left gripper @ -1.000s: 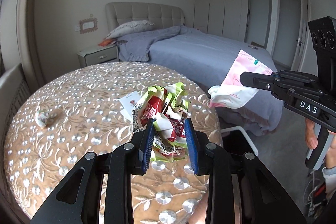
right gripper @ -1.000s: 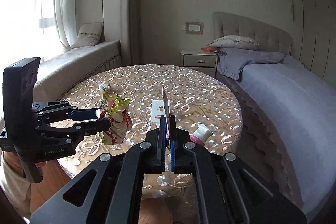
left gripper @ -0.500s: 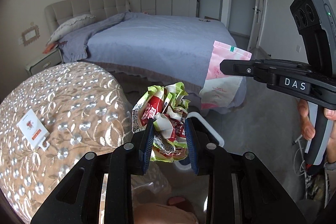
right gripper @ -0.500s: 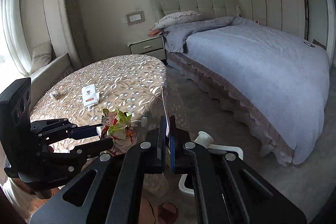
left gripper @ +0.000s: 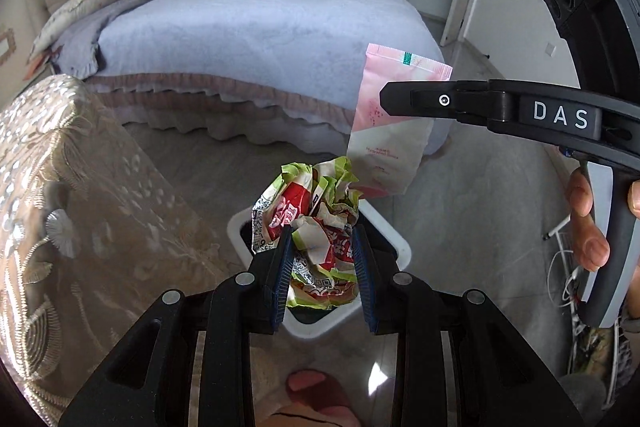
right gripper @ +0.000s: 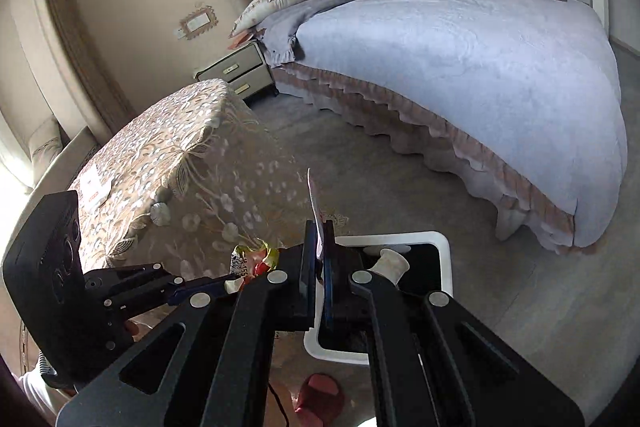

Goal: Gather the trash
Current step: 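Carry the wrappers and pink packet over the white bin, then open both tools to drop the wrappers and packet into the bin, then move both tools back to the table toward the last items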

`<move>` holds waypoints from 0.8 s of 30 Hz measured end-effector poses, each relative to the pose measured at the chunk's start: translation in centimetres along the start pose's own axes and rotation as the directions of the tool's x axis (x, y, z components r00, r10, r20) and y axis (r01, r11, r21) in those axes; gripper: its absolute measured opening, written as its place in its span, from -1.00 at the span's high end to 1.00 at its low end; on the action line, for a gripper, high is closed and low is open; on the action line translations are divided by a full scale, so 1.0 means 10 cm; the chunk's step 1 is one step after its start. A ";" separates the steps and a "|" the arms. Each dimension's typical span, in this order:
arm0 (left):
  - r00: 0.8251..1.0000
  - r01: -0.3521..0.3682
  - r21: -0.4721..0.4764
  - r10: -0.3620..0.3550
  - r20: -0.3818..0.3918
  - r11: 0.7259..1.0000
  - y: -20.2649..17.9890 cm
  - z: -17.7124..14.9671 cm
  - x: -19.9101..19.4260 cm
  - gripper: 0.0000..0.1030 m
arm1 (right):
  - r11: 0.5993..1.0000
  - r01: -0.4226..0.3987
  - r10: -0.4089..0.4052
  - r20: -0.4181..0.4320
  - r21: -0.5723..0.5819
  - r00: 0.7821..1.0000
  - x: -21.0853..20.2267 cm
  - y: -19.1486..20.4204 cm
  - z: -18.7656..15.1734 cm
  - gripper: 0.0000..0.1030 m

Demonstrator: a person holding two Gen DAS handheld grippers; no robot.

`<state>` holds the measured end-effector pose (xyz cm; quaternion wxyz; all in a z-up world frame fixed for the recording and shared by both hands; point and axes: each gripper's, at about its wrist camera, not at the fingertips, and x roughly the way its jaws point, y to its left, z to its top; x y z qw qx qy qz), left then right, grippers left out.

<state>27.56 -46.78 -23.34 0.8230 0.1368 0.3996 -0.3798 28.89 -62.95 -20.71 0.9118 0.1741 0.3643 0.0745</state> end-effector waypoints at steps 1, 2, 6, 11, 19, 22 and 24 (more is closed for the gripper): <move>1.000 0.007 -0.007 -0.007 -0.014 1.000 0.02 0.01 0.10 0.44 | 1.000 0.001 -0.001 -0.008 0.014 1.000 0.07 -0.07 0.00 0.92; 1.000 0.014 -0.015 -0.014 -0.024 1.000 0.02 0.02 0.19 0.44 | 1.000 0.004 -0.003 -0.016 0.027 1.000 0.14 -0.13 0.00 0.92; 0.998 0.034 -0.041 -0.036 -0.059 0.999 0.06 0.05 0.54 0.44 | 0.997 0.010 -0.007 -0.044 0.072 0.999 0.42 -0.34 -0.04 0.92; 0.992 0.046 -0.076 -0.054 -0.114 0.996 0.13 0.05 0.94 0.43 | 0.993 0.028 -0.019 -0.080 0.116 0.997 0.77 -0.57 -0.14 0.92; 0.988 0.063 -0.108 -0.077 -0.131 0.992 0.10 0.02 1.16 -0.90 | 0.983 0.091 -0.067 -0.148 0.160 0.987 1.12 -0.85 -0.28 -0.87; 0.986 0.050 -0.121 -0.068 -0.150 0.991 0.10 -0.02 1.21 -0.90 | 0.980 0.097 -0.072 -0.144 0.171 0.987 1.13 -0.90 -0.30 -0.91; 0.987 0.049 -0.122 -0.067 -0.143 0.991 0.11 -0.02 1.20 -0.90 | 0.981 0.107 -0.087 -0.128 0.161 0.988 1.10 -0.89 -0.30 -0.91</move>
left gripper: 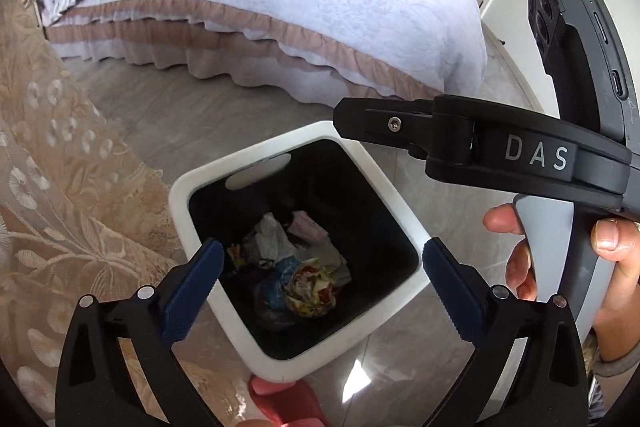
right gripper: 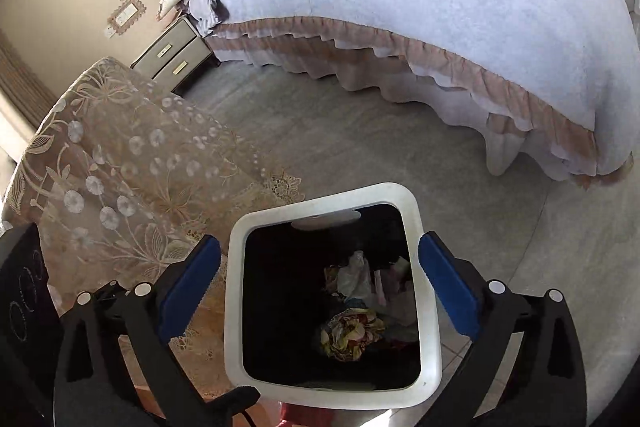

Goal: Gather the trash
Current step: 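Move both tools back to the table toward the last items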

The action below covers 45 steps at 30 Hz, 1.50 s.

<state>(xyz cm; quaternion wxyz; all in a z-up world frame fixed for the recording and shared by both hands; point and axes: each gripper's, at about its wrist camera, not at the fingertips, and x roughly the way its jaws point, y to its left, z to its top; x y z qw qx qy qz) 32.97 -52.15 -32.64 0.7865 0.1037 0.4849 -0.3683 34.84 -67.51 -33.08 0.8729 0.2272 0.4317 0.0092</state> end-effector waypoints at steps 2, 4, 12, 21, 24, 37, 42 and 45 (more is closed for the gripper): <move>1.000 0.000 0.003 0.000 0.010 1.000 -0.01 0.00 -0.02 -0.90 | 1.000 0.001 -0.001 0.016 0.002 1.000 -0.04 -0.01 0.00 -0.91; 1.000 0.001 0.003 -0.001 0.010 1.000 -0.02 -0.02 -0.05 -0.90 | 1.000 0.007 -0.007 0.029 0.010 1.000 -0.07 -0.03 0.02 -0.91; 0.998 0.011 0.009 -0.011 0.063 1.000 -0.06 -0.02 -0.26 -0.90 | 1.000 0.002 -0.004 0.076 0.025 0.997 -0.38 0.00 0.02 -0.91; 0.986 0.009 0.017 -0.012 0.169 1.000 -0.21 0.00 -0.79 -0.90 | 1.000 0.006 -0.005 0.161 -0.009 0.987 -0.96 0.18 -0.02 -0.91; 0.978 0.001 0.024 -0.006 0.209 1.000 -0.28 -0.01 -1.01 -0.90 | 1.000 0.002 0.002 0.193 -0.020 0.981 -1.16 0.27 -0.03 -0.91; 0.934 -0.042 -0.002 0.040 0.356 0.999 -0.31 -0.14 -1.95 -0.90 | 0.988 -0.034 0.081 0.316 -0.152 0.945 -1.87 0.86 -0.07 -0.91; 0.911 -0.080 -0.030 0.085 0.404 0.996 -0.23 -0.24 -2.27 -0.90 | 0.974 -0.062 0.132 0.328 -0.217 0.936 -1.97 1.16 -0.09 -0.91; 0.896 -0.103 -0.062 0.120 0.428 0.993 -0.12 -0.30 -2.46 -0.90 | 0.963 -0.077 0.163 0.327 -0.260 0.931 -1.98 1.38 -0.12 -0.91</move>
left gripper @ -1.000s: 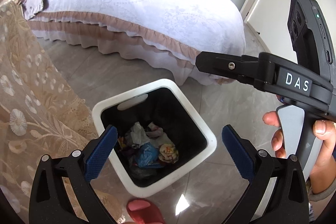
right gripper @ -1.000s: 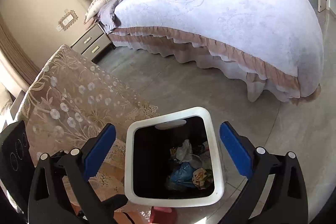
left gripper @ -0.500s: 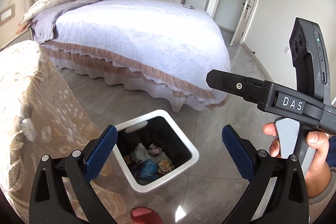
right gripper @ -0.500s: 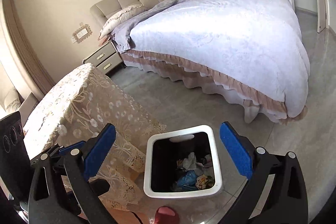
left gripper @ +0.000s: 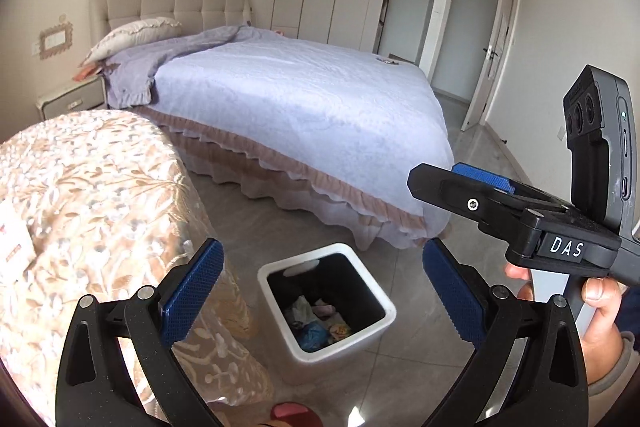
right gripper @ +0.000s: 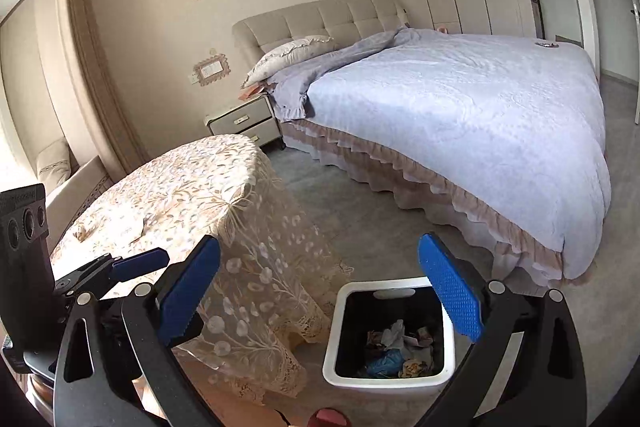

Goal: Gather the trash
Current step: 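Move both tools back to the table toward the last items, then grasp the small clear bag with the left tool while the right tool grasps the 'kids socks' card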

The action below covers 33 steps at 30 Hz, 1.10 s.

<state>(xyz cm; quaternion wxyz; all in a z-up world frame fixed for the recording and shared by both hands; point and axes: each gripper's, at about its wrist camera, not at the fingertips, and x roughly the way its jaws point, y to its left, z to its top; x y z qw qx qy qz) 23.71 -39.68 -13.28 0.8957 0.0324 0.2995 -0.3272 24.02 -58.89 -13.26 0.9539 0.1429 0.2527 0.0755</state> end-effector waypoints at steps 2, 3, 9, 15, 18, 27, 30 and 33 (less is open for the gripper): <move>0.999 -0.031 -0.010 0.031 0.018 0.999 0.10 0.00 -0.12 -0.90 | 0.999 -0.027 0.027 -0.001 -0.024 1.000 0.02 0.15 0.01 -0.91; 0.999 -0.048 -0.015 0.048 0.026 0.999 0.14 0.00 -0.18 -0.90 | 0.999 -0.037 0.037 -0.001 -0.040 0.999 0.04 0.24 0.01 -0.91; 0.987 -0.147 -0.051 0.150 0.060 0.988 0.48 -0.03 -0.55 -0.90 | 0.989 -0.086 0.088 0.010 -0.119 0.996 0.13 0.68 0.05 -0.91; 0.966 -0.235 -0.097 0.244 0.088 0.967 0.80 -0.08 -0.91 -0.90 | 0.975 -0.144 0.148 0.008 -0.171 0.989 0.24 1.10 0.09 -0.91; 0.954 -0.269 -0.125 0.282 0.099 0.955 1.02 -0.12 -1.09 -0.90 | 0.967 -0.177 0.181 0.001 -0.183 0.984 0.31 1.30 0.09 -0.91; 0.903 -0.393 -0.181 0.416 0.110 0.901 1.57 -0.26 -1.57 -0.90 | 0.936 -0.242 0.240 -0.040 -0.255 0.970 0.58 1.97 0.04 -0.91; 0.883 -0.431 -0.191 0.456 0.111 0.882 1.74 -0.28 -1.70 -0.90 | 0.927 -0.261 0.254 -0.060 -0.270 0.965 0.69 2.18 0.01 -0.91; 0.866 -0.462 -0.202 0.489 0.106 0.863 1.92 -0.32 -1.80 -0.90 | 0.919 -0.270 0.259 -0.077 -0.289 0.963 0.80 2.38 -0.03 -0.91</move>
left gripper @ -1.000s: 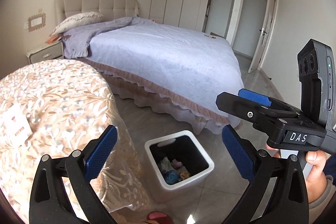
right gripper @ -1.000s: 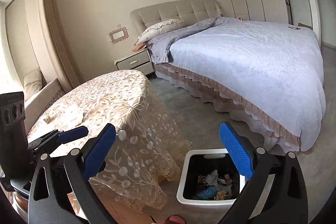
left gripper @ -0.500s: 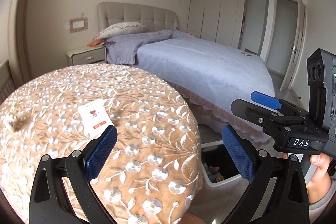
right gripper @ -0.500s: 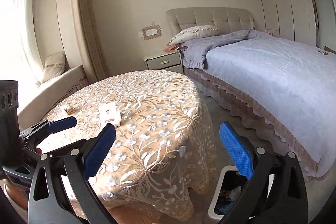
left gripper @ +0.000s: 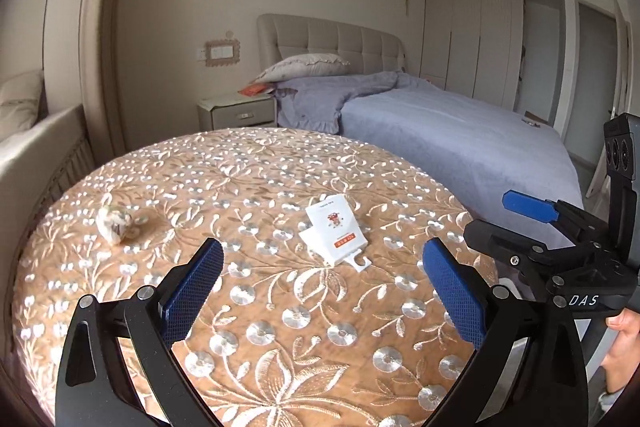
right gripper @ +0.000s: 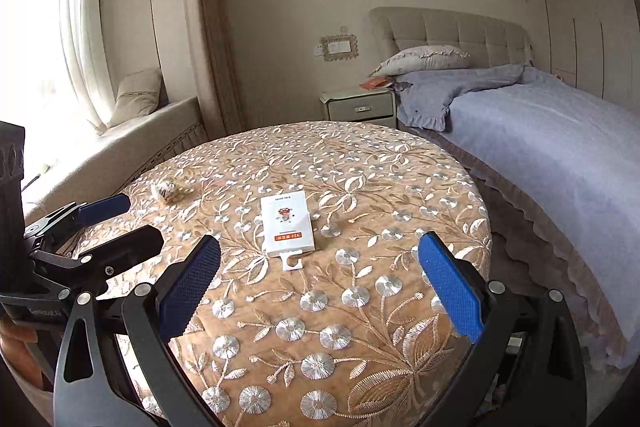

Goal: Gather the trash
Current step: 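Grasp the small clear bag with the left tool while the right tool grasps the 'kids socks' card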

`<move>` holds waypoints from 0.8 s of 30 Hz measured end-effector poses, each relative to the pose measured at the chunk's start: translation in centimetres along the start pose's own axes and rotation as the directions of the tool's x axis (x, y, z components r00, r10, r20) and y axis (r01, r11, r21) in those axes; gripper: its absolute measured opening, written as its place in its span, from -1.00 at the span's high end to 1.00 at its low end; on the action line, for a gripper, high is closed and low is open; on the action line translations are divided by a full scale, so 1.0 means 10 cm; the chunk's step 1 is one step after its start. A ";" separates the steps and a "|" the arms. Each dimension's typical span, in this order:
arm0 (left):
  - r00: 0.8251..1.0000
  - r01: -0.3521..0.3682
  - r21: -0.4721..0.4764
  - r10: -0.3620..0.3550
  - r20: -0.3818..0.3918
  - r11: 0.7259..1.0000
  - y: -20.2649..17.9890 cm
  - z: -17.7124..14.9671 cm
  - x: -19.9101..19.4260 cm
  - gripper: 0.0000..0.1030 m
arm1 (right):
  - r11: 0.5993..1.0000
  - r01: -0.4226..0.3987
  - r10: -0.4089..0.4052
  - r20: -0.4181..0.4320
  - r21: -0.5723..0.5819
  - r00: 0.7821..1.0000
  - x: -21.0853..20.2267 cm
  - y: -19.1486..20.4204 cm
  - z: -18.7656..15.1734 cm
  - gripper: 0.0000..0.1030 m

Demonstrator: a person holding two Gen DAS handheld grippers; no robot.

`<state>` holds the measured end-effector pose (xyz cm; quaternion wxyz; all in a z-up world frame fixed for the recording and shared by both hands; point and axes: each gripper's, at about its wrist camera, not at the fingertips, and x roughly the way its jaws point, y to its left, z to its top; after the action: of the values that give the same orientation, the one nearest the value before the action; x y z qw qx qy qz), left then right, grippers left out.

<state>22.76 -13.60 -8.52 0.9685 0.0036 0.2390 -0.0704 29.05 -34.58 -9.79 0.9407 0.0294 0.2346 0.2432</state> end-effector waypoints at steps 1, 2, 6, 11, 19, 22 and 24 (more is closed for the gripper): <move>1.000 -0.012 -0.003 0.012 0.001 1.000 0.07 0.00 0.00 -0.90 | 1.000 -0.004 0.004 -0.005 -0.005 1.000 0.06 0.05 0.01 -0.91; 1.000 -0.024 -0.006 0.024 0.001 1.000 0.14 0.01 0.01 -0.90 | 1.000 -0.009 0.009 -0.011 -0.010 1.000 0.11 0.09 0.02 -0.91; 0.998 -0.069 -0.031 0.069 -0.006 0.997 0.45 0.00 0.05 -0.90 | 1.000 -0.022 0.021 -0.046 -0.022 0.999 0.34 0.24 0.02 -0.91; 0.992 -0.122 -0.061 0.121 -0.026 0.991 0.83 -0.02 0.16 -0.90 | 0.999 -0.026 0.022 -0.083 -0.043 0.996 0.65 0.39 0.03 -0.91; 0.978 -0.202 -0.098 0.196 -0.071 0.974 1.40 0.02 0.44 -0.90 | 0.998 -0.024 0.005 -0.279 -0.064 0.960 1.15 0.44 0.04 -0.91; 0.968 -0.241 -0.106 0.230 -0.105 0.965 1.60 0.06 0.57 -0.90 | 0.997 0.018 -0.039 -0.279 -0.078 0.959 1.24 0.40 0.10 -0.91; 0.959 -0.261 -0.108 0.246 -0.141 0.959 1.74 0.09 0.70 -0.90 | 0.994 0.054 -0.081 -0.290 -0.099 0.954 1.33 0.38 0.14 -0.91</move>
<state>31.71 2.61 -11.38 0.9508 -0.0223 0.3011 0.0700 38.25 -24.90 -13.61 0.9036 -0.0575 0.3613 0.2228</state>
